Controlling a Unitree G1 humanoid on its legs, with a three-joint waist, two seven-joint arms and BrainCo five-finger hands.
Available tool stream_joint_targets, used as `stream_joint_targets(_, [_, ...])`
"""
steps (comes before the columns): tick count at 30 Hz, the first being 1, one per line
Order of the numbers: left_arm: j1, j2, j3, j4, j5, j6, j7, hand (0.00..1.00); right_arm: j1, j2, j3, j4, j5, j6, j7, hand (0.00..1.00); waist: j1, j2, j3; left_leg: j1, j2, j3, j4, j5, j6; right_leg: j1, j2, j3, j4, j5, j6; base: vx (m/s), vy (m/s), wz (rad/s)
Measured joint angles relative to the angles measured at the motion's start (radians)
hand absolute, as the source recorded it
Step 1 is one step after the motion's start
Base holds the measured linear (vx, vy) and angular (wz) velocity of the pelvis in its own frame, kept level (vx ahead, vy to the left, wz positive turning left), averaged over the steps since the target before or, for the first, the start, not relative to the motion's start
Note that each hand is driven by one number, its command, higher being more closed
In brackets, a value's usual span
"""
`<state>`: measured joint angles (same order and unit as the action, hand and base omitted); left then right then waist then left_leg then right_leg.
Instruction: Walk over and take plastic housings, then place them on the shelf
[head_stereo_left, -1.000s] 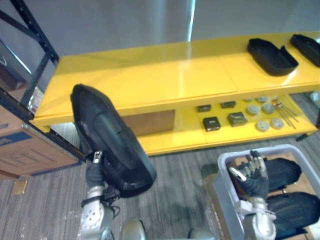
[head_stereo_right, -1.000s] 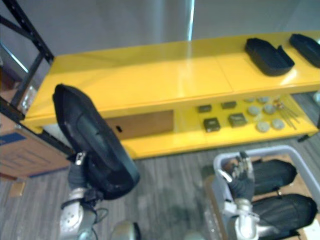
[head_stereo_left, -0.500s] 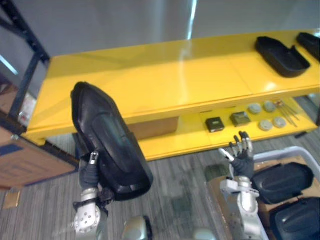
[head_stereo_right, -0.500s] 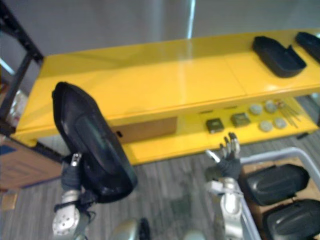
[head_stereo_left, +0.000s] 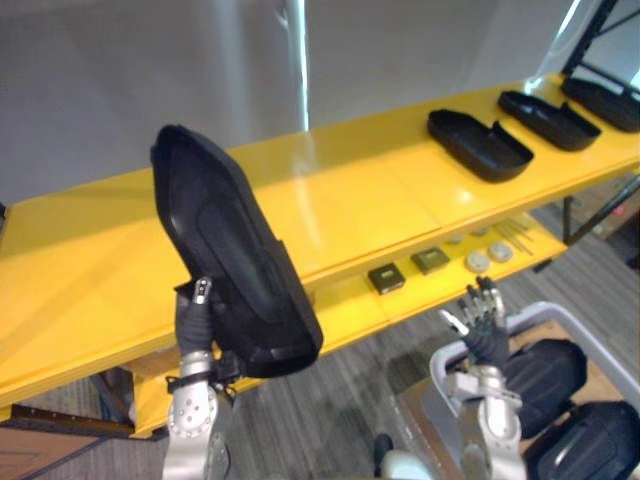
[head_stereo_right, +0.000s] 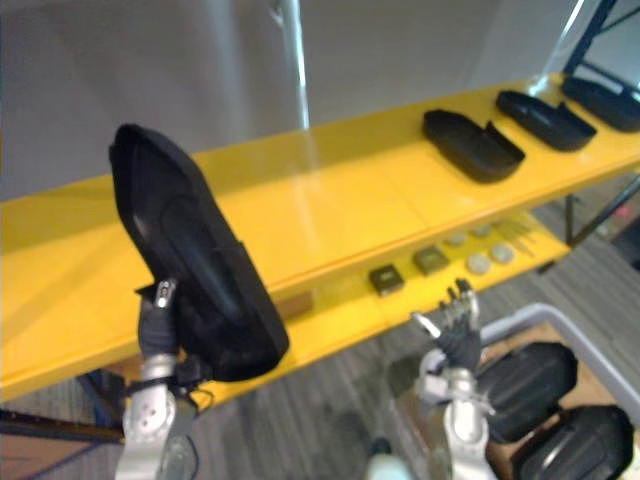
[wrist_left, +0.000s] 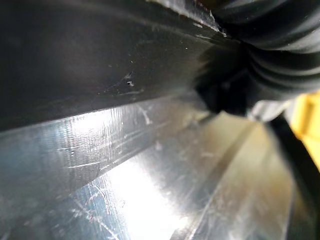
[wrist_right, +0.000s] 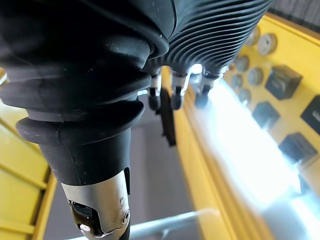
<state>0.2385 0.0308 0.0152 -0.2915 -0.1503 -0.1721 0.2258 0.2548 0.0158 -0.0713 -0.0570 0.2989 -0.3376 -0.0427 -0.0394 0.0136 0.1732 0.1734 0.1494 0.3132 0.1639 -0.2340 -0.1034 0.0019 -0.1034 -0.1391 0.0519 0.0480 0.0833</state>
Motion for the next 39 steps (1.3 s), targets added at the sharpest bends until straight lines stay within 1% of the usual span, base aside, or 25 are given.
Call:
stream_joint_targets(2, [0.004,-0.001,0.003,0.003,-0.001,0.0,0.019,1.0,-0.007,-0.002,-0.011,-0.011,-0.014,-0.002,-0.003,0.0,0.004,0.003,0.002,-0.006,0.004,-0.002,0.019,0.001,-0.001,0.014,0.001,-0.005,-0.017,0.0,0.002,0.03,-0.033,0.14])
stream_joint_targets(5, [0.001,-0.001,0.004,0.032,-0.003,-0.001,0.038,1.0,-0.007,-0.011,-0.057,-0.012,-0.041,-0.013,-0.037,0.0,0.003,0.017,0.009,-0.062,0.022,-0.006,0.16,0.001,0.0,0.051,-0.002,-0.032,-0.033,-0.005,0.0,0.01,-0.057,0.23])
stream_joint_targets(6, [-0.001,-0.001,0.009,0.043,-0.006,-0.001,0.037,1.0,-0.011,-0.02,-0.074,-0.012,-0.056,-0.02,-0.066,0.0,0.002,0.028,0.015,-0.083,0.031,-0.016,0.22,0.002,0.002,0.074,-0.005,-0.035,-0.046,-0.006,-0.001,0.03,-0.014,0.2])
stream_joint_targets(7, [-0.001,-0.001,0.013,0.044,-0.006,-0.001,0.036,1.0,-0.015,-0.027,-0.094,-0.012,-0.072,-0.031,-0.095,0.0,-0.001,0.029,0.019,-0.126,0.03,-0.043,0.313,0.018,0.021,0.097,-0.014,-0.038,-0.061,-0.011,-0.01,0.05,0.019,0.19])
stream_joint_targets(8, [-0.002,-0.001,0.013,0.045,-0.006,-0.001,0.035,1.0,-0.016,-0.027,-0.105,-0.012,-0.08,-0.038,-0.106,0.0,-0.001,0.013,0.028,-0.143,0.031,-0.055,0.339,-0.002,0.032,0.11,-0.025,-0.035,-0.067,-0.012,-0.011,0.04,0.036,0.02])
stream_joint_targets(9, [0.001,-0.001,0.011,0.045,-0.006,-0.002,0.033,1.0,-0.022,-0.033,-0.125,-0.011,-0.09,-0.055,-0.137,0.0,0.007,0.017,0.028,-0.138,0.021,-0.056,0.264,-0.013,0.038,0.12,-0.036,-0.028,-0.069,-0.012,-0.009,0.02,0.037,-0.17])
stream_joint_targets(10, [-0.001,-0.005,0.01,0.043,-0.005,-0.003,0.033,1.0,-0.03,-0.06,-0.147,-0.011,-0.107,-0.07,-0.162,0.0,0.003,0.045,0.02,-0.134,0.021,-0.058,0.15,0.065,0.036,0.109,-0.03,-0.027,-0.065,-0.016,0.0,-0.01,0.056,-0.31])
stream_joint_targets(11, [0.0,-0.005,0.012,0.042,-0.005,-0.005,0.034,1.0,-0.04,-0.07,-0.149,-0.009,-0.107,-0.073,-0.173,0.0,0.005,0.054,0.019,-0.127,0.021,-0.057,0.137,0.057,0.021,0.103,-0.028,-0.017,-0.063,-0.021,0.008,-0.02,0.083,-0.23])
stream_joint_targets(13, [-0.009,-0.005,0.012,0.041,0.001,-0.005,0.035,1.0,-0.038,-0.081,-0.155,-0.011,-0.106,-0.074,-0.201,0.0,-0.008,0.065,0.011,-0.099,0.005,-0.053,0.055,0.051,0.012,0.103,-0.031,-0.017,-0.084,-0.008,0.028,0.02,0.085,-0.05])
stream_joint_targets(14, [-0.019,-0.001,0.012,0.039,0.004,-0.003,0.034,1.0,-0.028,-0.059,-0.162,-0.008,-0.104,-0.074,-0.21,0.0,-0.018,0.057,0.015,-0.08,-0.014,-0.044,0.01,0.062,0.003,0.102,-0.044,-0.013,-0.096,0.001,0.032,0.0,0.098,-0.06])
stream_joint_targets(15, [-0.019,0.002,0.016,0.031,0.013,-0.001,0.033,1.0,-0.01,-0.038,-0.158,-0.008,-0.101,-0.074,-0.219,0.0,-0.02,0.043,0.023,-0.07,-0.025,-0.033,-0.013,0.069,0.006,0.102,-0.053,-0.007,-0.103,0.01,0.04,-0.02,0.085,-0.14])
stream_joint_targets(17, [-0.019,0.003,0.031,0.012,0.016,0.011,0.021,1.0,0.027,0.0,-0.155,-0.008,-0.109,-0.073,-0.226,0.0,-0.027,0.029,0.015,-0.064,-0.037,-0.025,-0.029,0.076,0.008,0.093,-0.06,0.002,-0.103,0.016,0.049,0.03,0.065,-0.11])
stream_joint_targets(19, [-0.03,0.008,0.043,-0.01,0.018,0.025,0.005,1.0,0.04,0.007,-0.154,-0.008,-0.119,-0.073,-0.233,0.0,-0.029,0.028,0.012,-0.061,-0.039,-0.02,-0.036,0.079,0.01,0.088,-0.06,0.004,-0.099,0.017,0.051,0.04,0.02,-0.06])
stream_joint_targets(23, [-0.152,0.105,0.051,-0.024,-0.009,0.113,-0.023,1.0,0.058,0.008,-0.137,0.013,-0.173,-0.073,-0.246,0.0,-0.034,0.042,0.001,-0.04,-0.037,-0.001,-0.062,0.089,0.008,0.087,-0.054,0.012,-0.098,0.016,0.049,0.03,-0.014,-0.1])
stream_joint_targets(24, [-0.195,0.127,0.05,-0.018,-0.009,0.159,-0.025,1.0,0.066,0.008,-0.129,0.024,-0.196,-0.073,-0.249,0.0,-0.037,0.049,-0.005,-0.032,-0.036,0.002,-0.073,0.092,0.006,0.088,-0.051,0.015,-0.098,0.015,0.047,0.02,-0.027,-0.1])
stream_joint_targets(26, [-0.269,0.155,0.049,0.027,-0.03,0.208,-0.027,1.0,0.068,0.007,-0.109,0.031,-0.2,-0.066,-0.261,0.0,-0.054,0.06,-0.012,-0.025,-0.036,0.005,-0.089,0.1,0.005,0.087,-0.049,0.016,-0.098,0.014,0.045,0.0,-0.023,-0.06])
stream_joint_targets(28, [-0.376,0.204,0.049,0.147,-0.035,0.271,-0.026,1.0,0.073,0.004,-0.091,0.044,-0.216,-0.049,-0.265,0.0,-0.063,0.067,-0.017,-0.009,-0.033,0.028,-0.095,0.1,0.005,0.086,-0.041,0.037,-0.097,0.013,0.044,-0.03,-0.018,-0.23])
stream_joint_targets(29, [-0.405,0.219,0.049,0.184,-0.038,0.285,-0.023,1.0,0.073,0.002,-0.087,0.049,-0.216,-0.048,-0.264,0.0,-0.068,0.067,-0.017,-0.004,-0.032,0.031,-0.098,0.1,0.004,0.087,-0.039,0.04,-0.097,0.013,0.044,-0.04,-0.026,-0.24])
stream_joint_targets(30, [-0.46,0.257,0.05,0.262,-0.052,0.308,-0.021,1.0,0.073,-0.003,-0.073,0.063,-0.216,-0.046,-0.259,0.0,-0.084,0.067,-0.017,0.001,-0.029,0.037,-0.103,0.102,0.002,0.086,-0.033,0.049,-0.096,0.013,0.043,-0.05,-0.034,-0.25])
stream_joint_targets(32, [-0.545,0.316,0.05,0.37,-0.079,0.351,-0.02,1.0,0.079,-0.009,-0.058,0.071,-0.215,-0.038,-0.24,0.0,-0.09,0.067,-0.018,0.002,-0.025,0.064,-0.103,0.102,0.002,0.068,-0.025,0.072,-0.095,0.017,0.038,-0.06,-0.032,-0.35])
stream_joint_targets(34, [-0.664,0.383,0.05,0.516,-0.125,0.404,-0.023,1.0,0.102,-0.033,-0.024,0.072,-0.215,-0.028,-0.211,0.0,-0.116,0.064,-0.019,0.002,-0.02,0.084,-0.105,0.105,-0.003,0.053,-0.019,0.094,-0.095,0.023,0.035,-0.06,-0.04,-0.28])
stream_joint_targets(36, [-0.751,0.416,0.048,0.641,-0.134,0.445,-0.018,1.0,0.11,-0.06,0.01,0.072,-0.214,-0.021,-0.19,0.0,-0.141,0.064,-0.019,0.004,-0.02,0.096,-0.109,0.108,-0.007,0.046,-0.016,0.113,-0.095,0.027,0.034,-0.03,-0.024,-0.19])
stream_joint_targets(37, [-0.775,0.428,0.046,0.681,-0.153,0.454,-0.014,1.0,0.113,-0.068,0.017,0.072,-0.214,-0.016,-0.185,0.0,-0.146,0.064,-0.019,0.008,-0.02,0.111,-0.113,0.11,-0.007,0.041,-0.015,0.118,-0.095,0.03,0.035,-0.03,-0.017,-0.38])
stream_joint_targets(38, [-0.815,0.443,0.045,0.75,-0.181,0.479,-0.008,1.0,0.116,-0.076,0.037,0.072,-0.211,-0.005,-0.171,0.0,-0.154,0.064,-0.019,0.015,-0.021,0.128,-0.121,0.115,-0.005,0.034,-0.012,0.139,-0.095,0.034,0.034,-0.04,-0.023,-0.4])
stream_joint_targets(39, [-0.846,0.448,0.045,0.814,-0.195,0.492,0.0,1.0,0.126,-0.079,0.051,0.072,-0.205,0.0,-0.16,0.0,-0.168,0.064,-0.019,0.017,-0.021,0.136,-0.122,0.115,-0.004,0.032,-0.012,0.146,-0.096,0.036,0.034,-0.03,-0.021,-0.31])
